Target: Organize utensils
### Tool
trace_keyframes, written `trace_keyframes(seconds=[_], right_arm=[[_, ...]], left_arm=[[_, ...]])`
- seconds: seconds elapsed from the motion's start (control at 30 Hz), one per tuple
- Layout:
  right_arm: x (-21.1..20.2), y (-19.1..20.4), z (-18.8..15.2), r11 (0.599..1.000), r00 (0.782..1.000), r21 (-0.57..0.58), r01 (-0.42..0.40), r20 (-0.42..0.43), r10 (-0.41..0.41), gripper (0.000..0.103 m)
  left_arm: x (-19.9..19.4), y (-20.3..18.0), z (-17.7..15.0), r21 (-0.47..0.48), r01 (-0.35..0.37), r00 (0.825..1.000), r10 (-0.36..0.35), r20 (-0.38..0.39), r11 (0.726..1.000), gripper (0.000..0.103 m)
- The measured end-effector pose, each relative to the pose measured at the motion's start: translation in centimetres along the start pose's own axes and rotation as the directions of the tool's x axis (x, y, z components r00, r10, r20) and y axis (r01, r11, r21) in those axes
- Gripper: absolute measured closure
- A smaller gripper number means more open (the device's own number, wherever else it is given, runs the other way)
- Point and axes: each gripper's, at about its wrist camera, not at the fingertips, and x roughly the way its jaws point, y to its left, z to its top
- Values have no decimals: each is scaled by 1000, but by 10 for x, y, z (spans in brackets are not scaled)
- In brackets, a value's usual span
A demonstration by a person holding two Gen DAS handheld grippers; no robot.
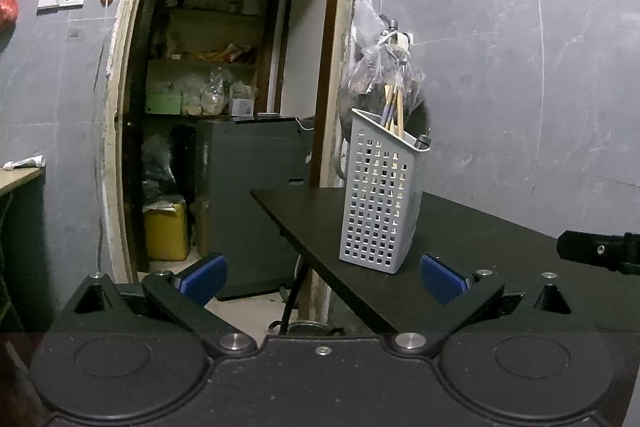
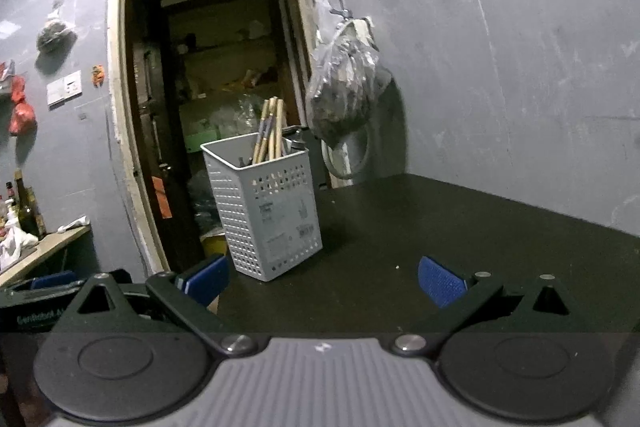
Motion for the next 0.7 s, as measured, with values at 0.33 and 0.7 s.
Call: trace_keyframes(seconds=[0.33,0.7], right_arm=[[9,7,-14,999,999,-23,36,-18,-36,0],[2,9,-18,999,1000,-32,18,18,-17,0]], left_arm=[[15,10,-12,-28,21,1000,-21,-10,999,1],[4,7,-13,-7,14,999,-14,37,1000,1]])
